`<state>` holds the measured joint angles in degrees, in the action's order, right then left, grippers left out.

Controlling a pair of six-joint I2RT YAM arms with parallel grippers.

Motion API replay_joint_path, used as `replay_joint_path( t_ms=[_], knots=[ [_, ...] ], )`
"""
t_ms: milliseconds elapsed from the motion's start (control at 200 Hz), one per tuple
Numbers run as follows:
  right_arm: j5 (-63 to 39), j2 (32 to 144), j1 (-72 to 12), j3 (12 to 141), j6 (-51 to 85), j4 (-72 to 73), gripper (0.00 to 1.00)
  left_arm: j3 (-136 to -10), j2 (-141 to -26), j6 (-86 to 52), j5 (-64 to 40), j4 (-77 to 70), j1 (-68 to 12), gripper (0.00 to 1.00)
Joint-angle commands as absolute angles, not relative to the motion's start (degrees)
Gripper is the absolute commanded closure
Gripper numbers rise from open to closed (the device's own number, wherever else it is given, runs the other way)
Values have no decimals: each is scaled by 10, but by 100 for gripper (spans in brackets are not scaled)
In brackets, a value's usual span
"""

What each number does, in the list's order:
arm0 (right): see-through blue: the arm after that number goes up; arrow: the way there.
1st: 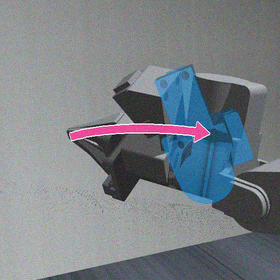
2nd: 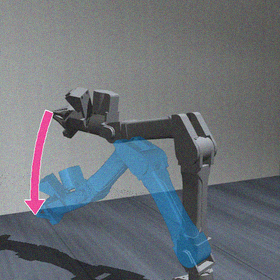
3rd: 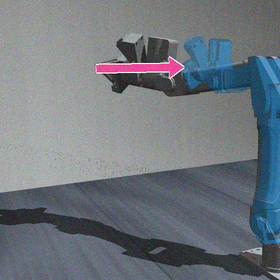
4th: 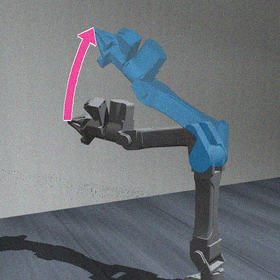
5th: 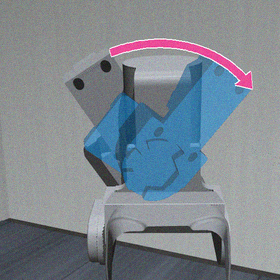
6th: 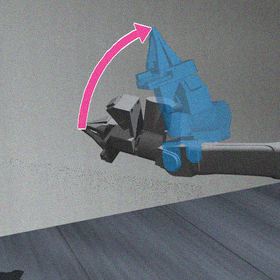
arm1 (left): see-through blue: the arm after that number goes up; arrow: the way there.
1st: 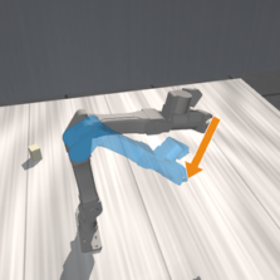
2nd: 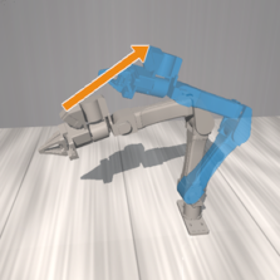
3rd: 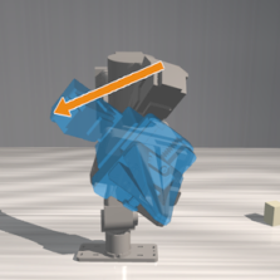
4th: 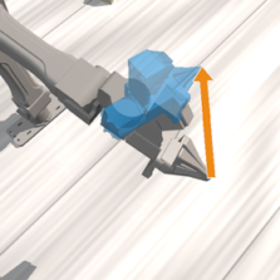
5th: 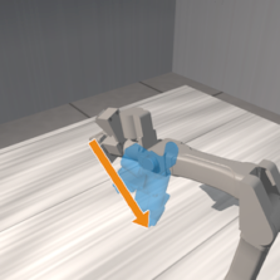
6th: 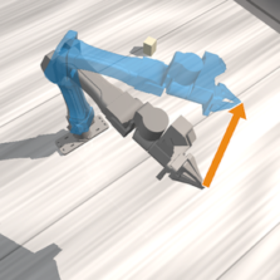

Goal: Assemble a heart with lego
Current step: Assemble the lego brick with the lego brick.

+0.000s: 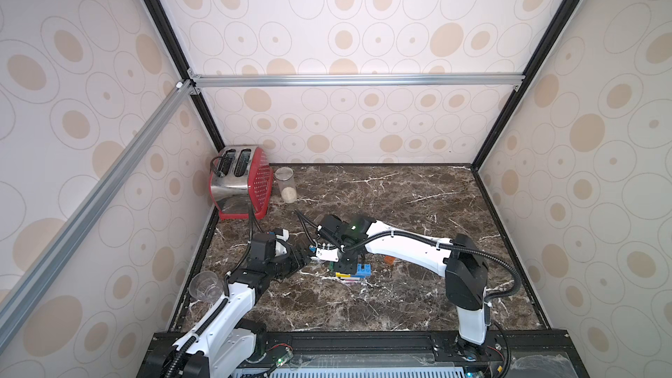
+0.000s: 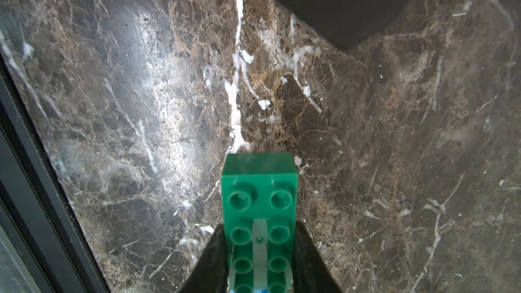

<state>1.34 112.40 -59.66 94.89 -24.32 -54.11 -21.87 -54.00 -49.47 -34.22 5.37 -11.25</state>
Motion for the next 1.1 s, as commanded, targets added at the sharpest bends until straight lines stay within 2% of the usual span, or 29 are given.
replay_joint_path(
  t_ms=[0, 846, 1097],
  knots=[
    [0, 1130, -595, 940, -256, -544, 80, -218, -536, -485, -342, 63, -108, 27],
    [-33, 1133, -581, 931, -233, -566, 80, -216, -537, -483, -341, 63, -108, 27],
    [-11, 1133, -581, 906, -230, -548, 80, -216, -538, -483, -342, 62, -108, 27]
  ],
)
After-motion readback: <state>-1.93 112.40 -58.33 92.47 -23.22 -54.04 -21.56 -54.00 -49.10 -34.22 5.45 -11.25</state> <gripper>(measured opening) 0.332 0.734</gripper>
